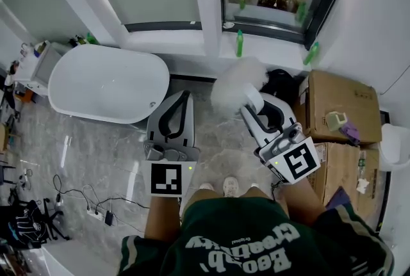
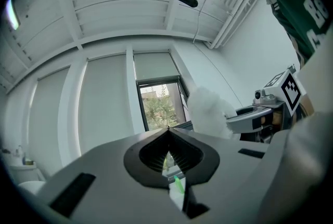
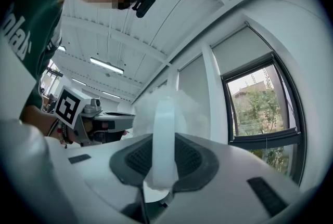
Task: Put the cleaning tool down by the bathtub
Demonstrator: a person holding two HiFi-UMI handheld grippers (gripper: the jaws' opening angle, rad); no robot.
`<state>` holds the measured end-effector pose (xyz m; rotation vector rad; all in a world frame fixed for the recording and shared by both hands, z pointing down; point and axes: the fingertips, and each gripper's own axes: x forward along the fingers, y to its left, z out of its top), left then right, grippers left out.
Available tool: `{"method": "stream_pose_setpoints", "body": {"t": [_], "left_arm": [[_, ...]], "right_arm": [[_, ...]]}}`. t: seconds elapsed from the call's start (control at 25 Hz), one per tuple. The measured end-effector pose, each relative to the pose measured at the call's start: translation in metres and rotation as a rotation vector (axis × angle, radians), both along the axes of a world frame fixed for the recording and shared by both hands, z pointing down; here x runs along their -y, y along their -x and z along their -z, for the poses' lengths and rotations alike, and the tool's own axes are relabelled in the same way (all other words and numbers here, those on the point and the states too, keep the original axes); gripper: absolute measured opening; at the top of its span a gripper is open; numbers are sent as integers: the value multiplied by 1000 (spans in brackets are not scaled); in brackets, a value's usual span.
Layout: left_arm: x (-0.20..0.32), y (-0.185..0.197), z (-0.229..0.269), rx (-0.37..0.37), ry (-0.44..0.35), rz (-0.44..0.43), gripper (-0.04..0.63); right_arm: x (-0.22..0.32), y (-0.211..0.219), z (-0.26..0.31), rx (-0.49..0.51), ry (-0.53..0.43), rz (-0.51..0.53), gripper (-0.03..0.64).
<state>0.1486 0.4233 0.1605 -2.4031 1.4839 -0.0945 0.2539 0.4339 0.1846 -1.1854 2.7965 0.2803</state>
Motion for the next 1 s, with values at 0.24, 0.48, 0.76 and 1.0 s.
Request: {"method": "stream_pose_setpoints", "body": {"t": [0.24, 0.48, 0.76, 1.0], "left_arm": [[4, 1, -1, 7, 13, 8, 9], [6, 2, -1, 13, 14, 12, 9], [9, -2, 0, -11, 22, 3, 9], [9, -6, 3, -36, 21, -15, 9]], "right_arm": [[3, 2, 1, 3, -1, 10, 92], [6, 4, 1, 7, 1, 18, 92], [10, 1, 2, 14, -3, 22, 92], [10, -1, 3, 21, -2, 29, 92]]}}
